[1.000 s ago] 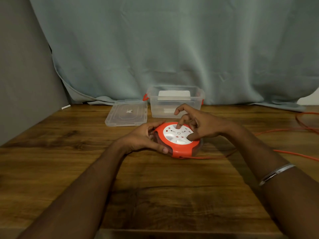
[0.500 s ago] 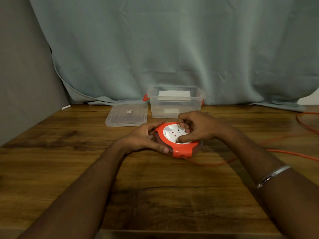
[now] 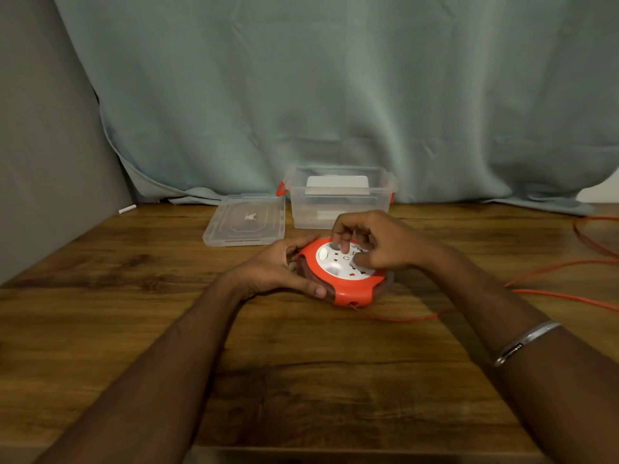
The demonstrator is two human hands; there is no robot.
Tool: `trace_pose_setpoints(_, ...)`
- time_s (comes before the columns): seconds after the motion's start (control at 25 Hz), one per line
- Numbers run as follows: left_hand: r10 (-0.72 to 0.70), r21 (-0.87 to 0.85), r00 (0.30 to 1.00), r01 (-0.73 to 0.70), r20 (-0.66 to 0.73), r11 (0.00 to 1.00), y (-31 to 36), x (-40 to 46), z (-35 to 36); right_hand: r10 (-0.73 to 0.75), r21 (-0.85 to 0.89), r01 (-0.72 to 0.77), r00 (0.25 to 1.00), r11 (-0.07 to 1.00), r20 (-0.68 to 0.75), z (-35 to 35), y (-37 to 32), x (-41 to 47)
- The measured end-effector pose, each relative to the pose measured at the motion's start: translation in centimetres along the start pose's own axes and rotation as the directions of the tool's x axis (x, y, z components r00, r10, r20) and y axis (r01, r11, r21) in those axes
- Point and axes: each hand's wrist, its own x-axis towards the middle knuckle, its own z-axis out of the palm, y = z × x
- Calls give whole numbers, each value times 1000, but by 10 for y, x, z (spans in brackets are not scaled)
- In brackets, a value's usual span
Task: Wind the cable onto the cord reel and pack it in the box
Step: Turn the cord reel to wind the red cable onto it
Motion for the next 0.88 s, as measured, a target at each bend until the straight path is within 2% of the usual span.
trace_pose_setpoints(0.16,-10,-9,1000,11,11,1000,0,1,-1,-24,57,17,992,998,124,-6,9,0)
trace_pose_setpoints(0.44,-33,28,999,33,29,999,2,-1,-2,28,210,-73,978,975,209,-12,26,-3)
trace_pose_setpoints(0.68,-61,38,998,60,19,997,0,0,-2,108,194,-136,983,972,148,-11,23,-6)
trace_pose_setpoints(0.88,-57,30,998,57,8,998,-1,0,-3,139,45,-142,988,989,60,-3,14,-4)
